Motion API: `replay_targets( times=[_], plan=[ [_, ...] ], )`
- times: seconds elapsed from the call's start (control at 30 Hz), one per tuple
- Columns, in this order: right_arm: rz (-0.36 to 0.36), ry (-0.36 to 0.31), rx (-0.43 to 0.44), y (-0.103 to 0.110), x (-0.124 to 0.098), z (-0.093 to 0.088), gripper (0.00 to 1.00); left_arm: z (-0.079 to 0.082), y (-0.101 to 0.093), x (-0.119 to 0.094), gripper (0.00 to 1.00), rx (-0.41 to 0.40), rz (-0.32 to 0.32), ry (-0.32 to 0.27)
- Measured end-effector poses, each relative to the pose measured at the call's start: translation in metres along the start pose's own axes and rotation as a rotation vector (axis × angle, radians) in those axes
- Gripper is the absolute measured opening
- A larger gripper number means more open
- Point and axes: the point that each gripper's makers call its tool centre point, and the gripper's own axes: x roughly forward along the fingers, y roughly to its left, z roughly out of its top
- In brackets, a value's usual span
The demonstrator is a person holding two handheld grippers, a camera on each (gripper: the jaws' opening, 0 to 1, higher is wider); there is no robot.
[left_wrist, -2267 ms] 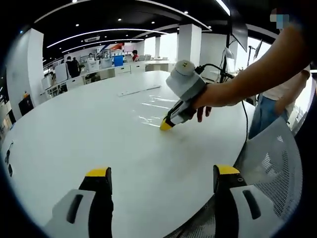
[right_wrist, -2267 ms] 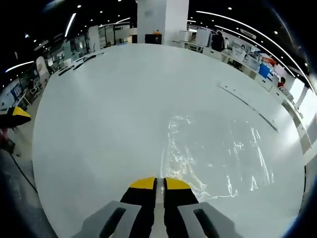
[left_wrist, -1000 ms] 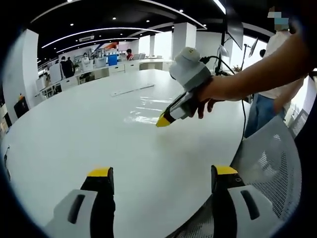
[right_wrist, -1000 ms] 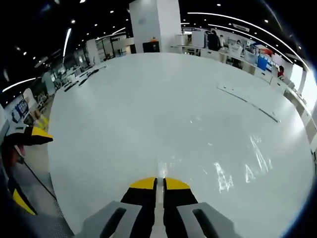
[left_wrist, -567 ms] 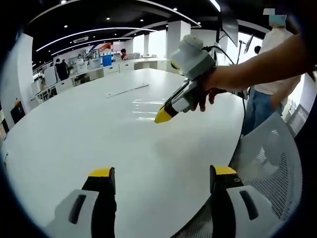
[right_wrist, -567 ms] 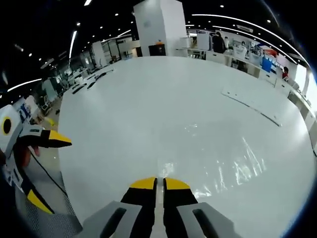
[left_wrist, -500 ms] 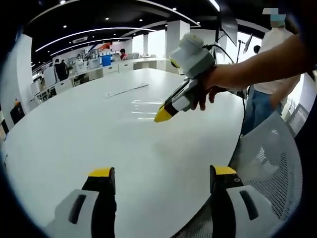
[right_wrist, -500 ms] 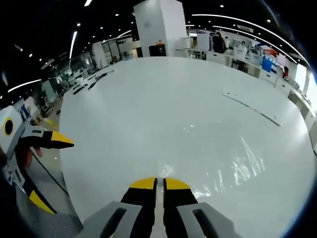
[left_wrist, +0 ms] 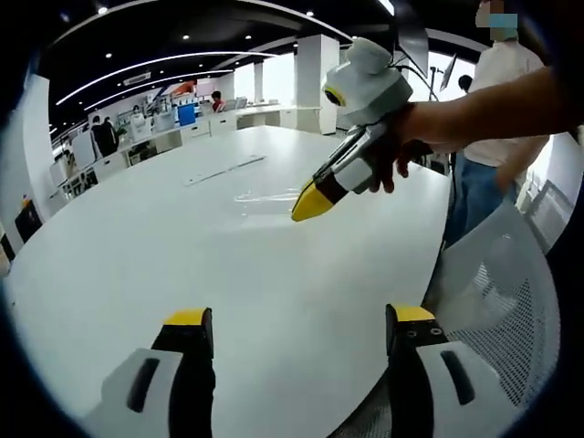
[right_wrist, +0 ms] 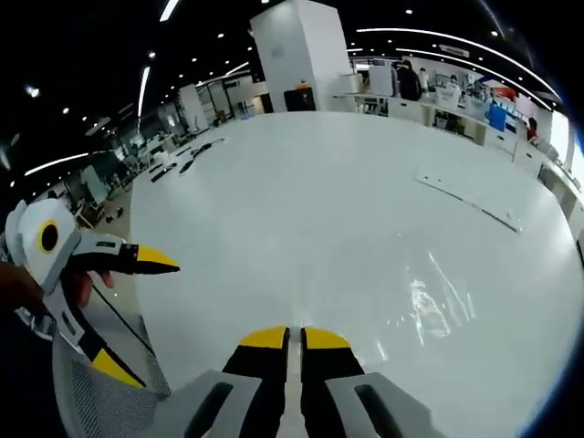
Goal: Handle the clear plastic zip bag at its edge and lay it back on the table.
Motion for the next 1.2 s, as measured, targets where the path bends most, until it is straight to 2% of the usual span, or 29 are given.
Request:
replay_targets(
  times=[0.47,0.73,1.2],
  plan=[
    [0.055,0.007,-0.008,0.022,-0.028,0.005,0.0,0.009,-0.006,0.008,0.73,0.087,-0.043,0.011],
    [0.092,0.027,-0.024,0.041,-0.037,-0.002,0.0,0.015,-0.01,0.009,0.71,0.144,-0.057,0.012],
    [0.134,0.078,-0.044,0.058,-0.044,-0.021,0.0,0.023,-0.012,0.008,0.68,0.195,-0.064,0.002]
  ],
)
